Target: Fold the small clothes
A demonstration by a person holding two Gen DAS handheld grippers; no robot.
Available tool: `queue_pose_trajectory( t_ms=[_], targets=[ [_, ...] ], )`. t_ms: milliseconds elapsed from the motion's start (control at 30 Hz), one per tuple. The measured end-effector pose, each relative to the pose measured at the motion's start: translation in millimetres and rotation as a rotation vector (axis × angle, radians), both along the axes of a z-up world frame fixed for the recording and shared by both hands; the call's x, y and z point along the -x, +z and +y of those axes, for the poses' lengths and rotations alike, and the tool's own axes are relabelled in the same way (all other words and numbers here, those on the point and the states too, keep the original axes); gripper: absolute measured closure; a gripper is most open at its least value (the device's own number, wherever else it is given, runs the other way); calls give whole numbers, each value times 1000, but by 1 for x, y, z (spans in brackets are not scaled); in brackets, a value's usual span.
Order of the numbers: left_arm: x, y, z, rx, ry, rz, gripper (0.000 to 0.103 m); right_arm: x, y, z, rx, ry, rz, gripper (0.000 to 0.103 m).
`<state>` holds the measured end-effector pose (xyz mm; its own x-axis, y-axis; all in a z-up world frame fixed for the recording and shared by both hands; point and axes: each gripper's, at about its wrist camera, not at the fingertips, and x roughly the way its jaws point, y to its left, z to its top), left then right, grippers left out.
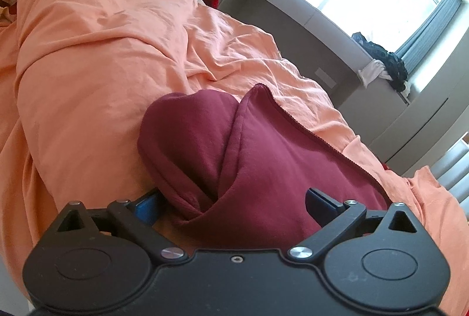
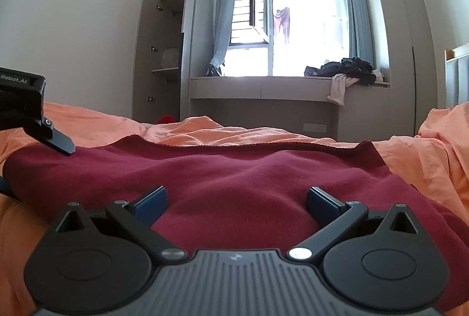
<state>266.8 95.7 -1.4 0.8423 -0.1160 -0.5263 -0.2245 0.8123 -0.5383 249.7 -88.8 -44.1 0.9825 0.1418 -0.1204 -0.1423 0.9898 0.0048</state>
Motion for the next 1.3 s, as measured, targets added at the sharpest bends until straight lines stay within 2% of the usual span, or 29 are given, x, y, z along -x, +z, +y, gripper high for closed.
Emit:
queue_pose_trajectory(
  t_ms=[733, 867, 1000, 1067, 1167, 1300],
  targets=[
    [0, 2, -5, -35, -2, 11, 5, 2, 0, 2, -4, -8, 0, 1],
    [-2, 3, -8, -62, 3, 20, 15, 1, 15, -6, 36, 29, 25, 0],
    [0, 3, -6, -63, 31, 14, 29, 3, 21, -23, 45, -49, 1, 0],
    [2, 4, -6, -79, 50, 13, 43, 0, 17, -29, 48, -34, 33, 0],
    [6, 10, -11, -133, 80, -2, 59, 5, 10, -32, 3, -29, 35, 0],
    [6, 18, -20, -208, 70, -23, 74, 10, 10, -34, 14, -24, 25, 0]
  ],
)
